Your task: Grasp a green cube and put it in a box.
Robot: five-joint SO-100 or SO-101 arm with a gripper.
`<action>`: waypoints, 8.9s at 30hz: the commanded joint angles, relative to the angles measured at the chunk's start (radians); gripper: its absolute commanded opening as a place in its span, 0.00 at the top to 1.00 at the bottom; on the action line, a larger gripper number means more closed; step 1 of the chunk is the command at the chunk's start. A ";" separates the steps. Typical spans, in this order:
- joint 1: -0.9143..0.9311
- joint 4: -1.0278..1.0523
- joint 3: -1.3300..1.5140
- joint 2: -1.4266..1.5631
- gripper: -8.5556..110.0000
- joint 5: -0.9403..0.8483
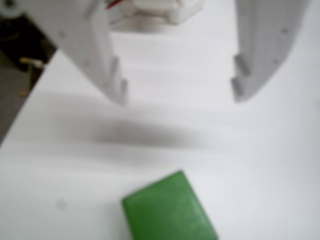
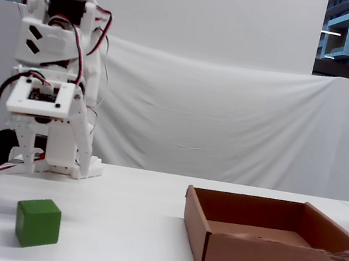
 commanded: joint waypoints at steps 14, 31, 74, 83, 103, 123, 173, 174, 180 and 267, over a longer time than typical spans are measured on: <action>0.074 0.037 -0.187 -0.158 0.68 -0.210; 0.100 0.054 -0.488 -0.414 0.69 -0.307; -0.006 -0.078 -0.469 -0.558 0.69 -0.370; -0.015 -0.115 -0.426 -0.558 0.69 -0.370; -0.023 -0.130 -0.393 -0.525 0.74 -0.357; -0.025 -0.161 -0.357 -0.499 0.77 -0.356; -0.437 0.199 -0.457 -0.118 0.80 -0.100; -0.453 0.199 -0.460 -0.114 0.80 -0.094; -0.554 0.213 -0.538 -0.138 0.80 -0.021; -0.827 0.221 -1.029 -0.902 0.75 0.075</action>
